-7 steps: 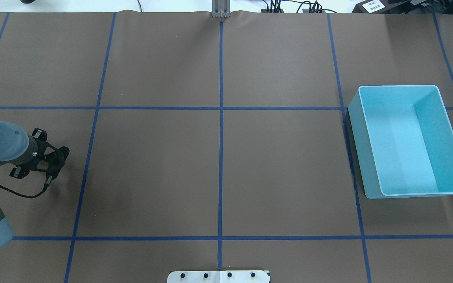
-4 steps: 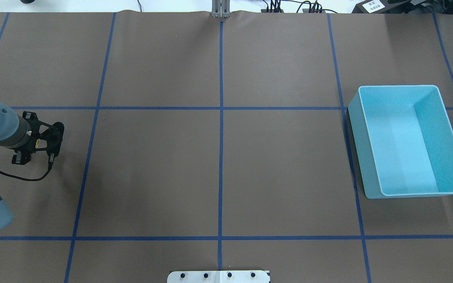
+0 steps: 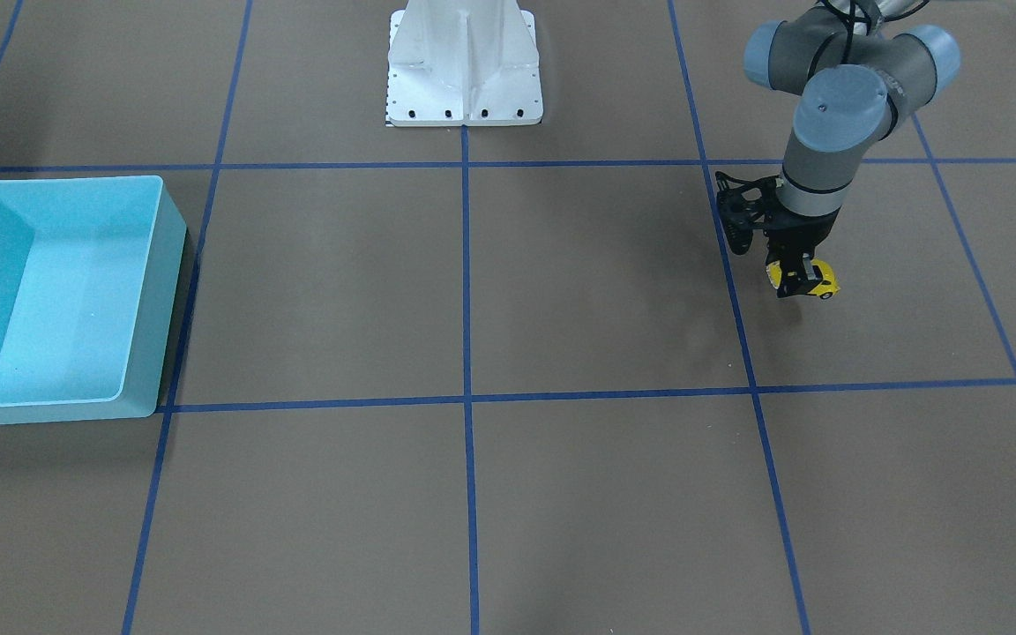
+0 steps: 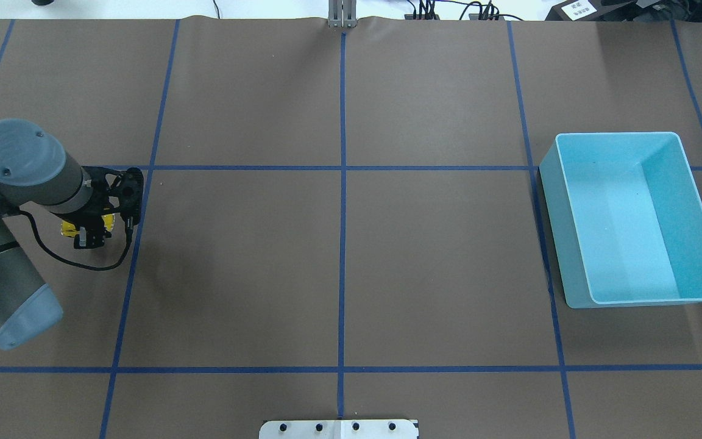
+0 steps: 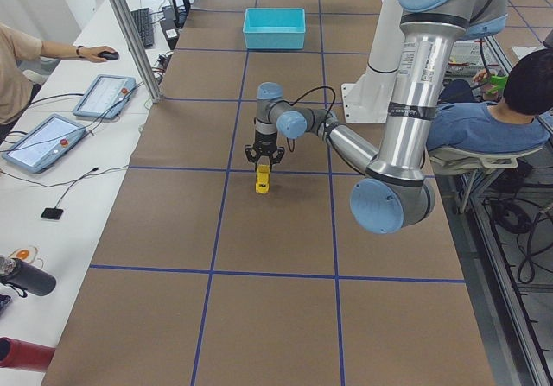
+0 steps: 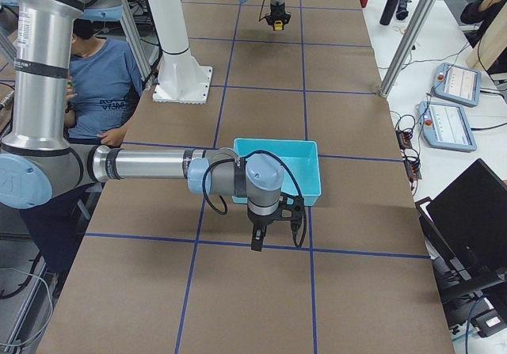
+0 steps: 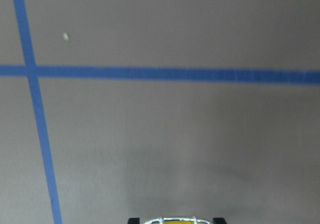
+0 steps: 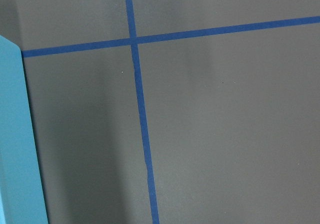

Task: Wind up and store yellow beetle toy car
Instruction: 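Drag the pressed car along the table with the left gripper to wind it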

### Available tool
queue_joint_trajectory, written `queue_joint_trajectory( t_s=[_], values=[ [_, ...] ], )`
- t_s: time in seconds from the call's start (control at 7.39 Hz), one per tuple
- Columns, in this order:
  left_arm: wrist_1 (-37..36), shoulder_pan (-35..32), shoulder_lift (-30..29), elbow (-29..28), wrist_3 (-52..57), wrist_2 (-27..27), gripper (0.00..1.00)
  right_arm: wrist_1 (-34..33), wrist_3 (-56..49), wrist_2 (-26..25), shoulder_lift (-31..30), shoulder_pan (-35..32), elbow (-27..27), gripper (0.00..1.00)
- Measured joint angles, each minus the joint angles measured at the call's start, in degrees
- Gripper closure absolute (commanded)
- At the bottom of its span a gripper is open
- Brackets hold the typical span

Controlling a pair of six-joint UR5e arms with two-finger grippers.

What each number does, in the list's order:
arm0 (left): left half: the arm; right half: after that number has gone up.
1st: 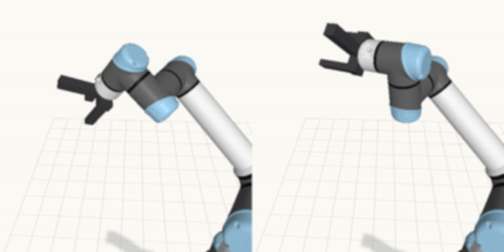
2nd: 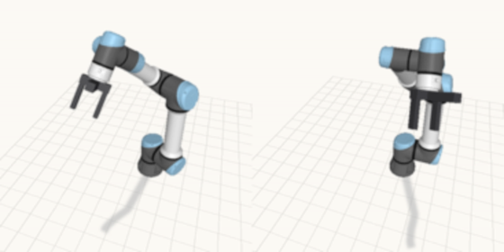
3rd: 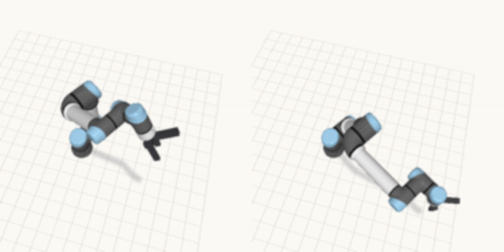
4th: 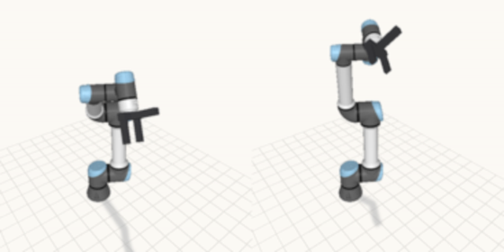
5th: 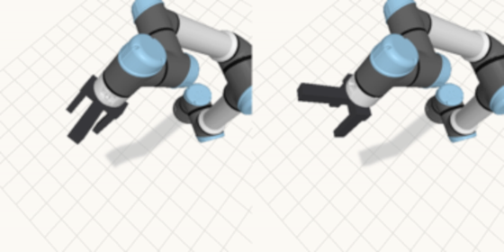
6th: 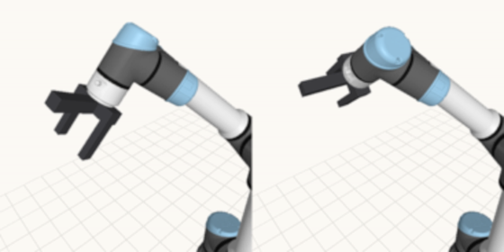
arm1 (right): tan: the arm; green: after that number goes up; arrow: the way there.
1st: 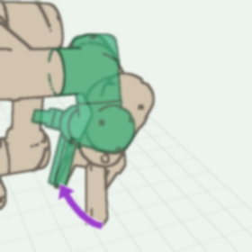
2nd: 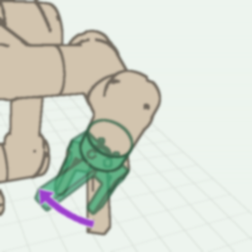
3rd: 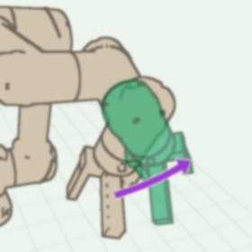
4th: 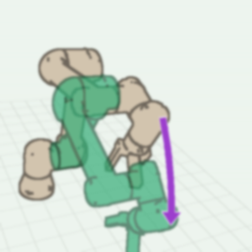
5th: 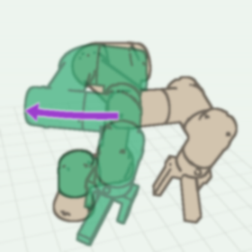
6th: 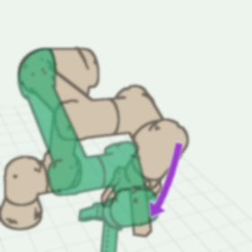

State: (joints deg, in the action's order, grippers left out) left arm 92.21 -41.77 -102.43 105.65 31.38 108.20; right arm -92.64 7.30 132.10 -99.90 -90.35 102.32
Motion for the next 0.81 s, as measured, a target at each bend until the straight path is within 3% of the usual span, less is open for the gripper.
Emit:
queue_joint_trajectory(
  t_s=[0.41,0.81],
  values=[
    [-0.4,0.2,-6.9,-7.1,1.2,6.9,1.00,-0.1,0.0,0.0,-0.1,-0.1,0.0,0.00],
    [-0.5,0.3,-9.7,-9.4,2.6,8.9,1.00,0.0,0.0,0.0,0.2,-0.2,0.5,0.00]
  ],
)
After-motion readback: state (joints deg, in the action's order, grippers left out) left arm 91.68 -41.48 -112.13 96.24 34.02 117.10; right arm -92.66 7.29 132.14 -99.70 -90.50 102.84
